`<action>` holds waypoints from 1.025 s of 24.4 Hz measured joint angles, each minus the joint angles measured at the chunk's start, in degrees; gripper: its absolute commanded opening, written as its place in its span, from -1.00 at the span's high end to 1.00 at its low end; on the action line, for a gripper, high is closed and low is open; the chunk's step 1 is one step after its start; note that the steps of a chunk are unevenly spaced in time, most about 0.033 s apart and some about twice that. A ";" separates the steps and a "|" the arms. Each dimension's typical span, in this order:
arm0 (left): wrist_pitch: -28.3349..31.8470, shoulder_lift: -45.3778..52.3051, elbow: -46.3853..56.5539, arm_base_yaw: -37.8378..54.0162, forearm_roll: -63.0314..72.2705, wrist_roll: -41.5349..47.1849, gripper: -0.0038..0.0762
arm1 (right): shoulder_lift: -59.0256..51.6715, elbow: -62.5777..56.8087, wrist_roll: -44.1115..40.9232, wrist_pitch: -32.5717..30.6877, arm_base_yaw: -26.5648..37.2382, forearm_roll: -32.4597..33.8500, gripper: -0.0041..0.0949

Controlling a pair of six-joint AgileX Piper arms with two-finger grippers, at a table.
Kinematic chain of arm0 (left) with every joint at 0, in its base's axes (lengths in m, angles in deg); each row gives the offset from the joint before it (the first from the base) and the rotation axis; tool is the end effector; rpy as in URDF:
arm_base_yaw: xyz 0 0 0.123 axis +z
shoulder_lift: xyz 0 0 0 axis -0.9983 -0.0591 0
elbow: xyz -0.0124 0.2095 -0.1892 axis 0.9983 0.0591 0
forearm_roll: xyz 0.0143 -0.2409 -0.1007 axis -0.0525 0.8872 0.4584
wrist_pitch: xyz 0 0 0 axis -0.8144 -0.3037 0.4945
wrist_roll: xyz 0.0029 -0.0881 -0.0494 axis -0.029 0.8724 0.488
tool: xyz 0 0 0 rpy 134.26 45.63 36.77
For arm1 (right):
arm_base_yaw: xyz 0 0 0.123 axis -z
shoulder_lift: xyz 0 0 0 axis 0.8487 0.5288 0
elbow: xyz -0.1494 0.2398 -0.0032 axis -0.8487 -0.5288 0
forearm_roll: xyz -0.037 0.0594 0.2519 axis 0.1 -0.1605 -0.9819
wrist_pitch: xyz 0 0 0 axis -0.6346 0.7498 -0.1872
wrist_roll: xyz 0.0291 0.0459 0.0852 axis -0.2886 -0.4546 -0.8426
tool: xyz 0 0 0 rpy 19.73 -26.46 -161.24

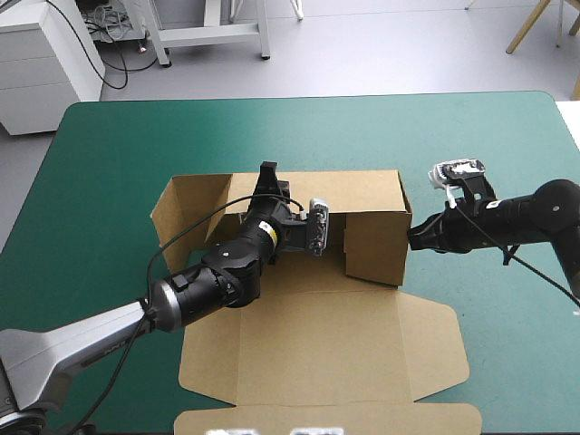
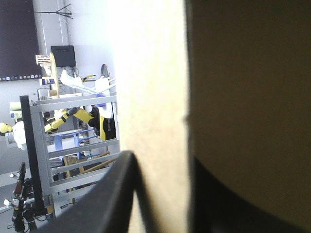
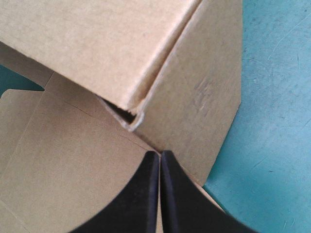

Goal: Fold the box

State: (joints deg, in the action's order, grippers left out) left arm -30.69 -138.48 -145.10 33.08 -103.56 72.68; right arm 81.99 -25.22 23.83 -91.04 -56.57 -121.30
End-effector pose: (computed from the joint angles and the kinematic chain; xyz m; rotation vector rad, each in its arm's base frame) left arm 0.2530 -0.2551 0.2839 1.6322 1.3753 0.6734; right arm 0.2602 0.0498 0.3211 -0.5128 2.4422 0.6540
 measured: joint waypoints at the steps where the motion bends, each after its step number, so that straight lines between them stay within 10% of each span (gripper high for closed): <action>1: -0.24 -0.11 -0.01 -0.16 0.01 0.20 -0.59 | 0.00 0.00 0.00 0.05 0.00 0.00 0.94; 19: -15.39 5.73 0.09 -15.21 -4.25 7.88 -0.65 | 0.00 0.00 -0.47 1.29 0.00 1.95 0.95; 25: -17.57 11.53 -3.68 -16.60 12.70 3.96 0.08 | 0.00 0.00 -0.47 1.51 0.00 1.95 0.95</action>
State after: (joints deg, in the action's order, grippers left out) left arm -48.26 -126.95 -148.78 16.49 -90.86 76.64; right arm 81.99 -25.22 23.37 -89.53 -56.57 -119.34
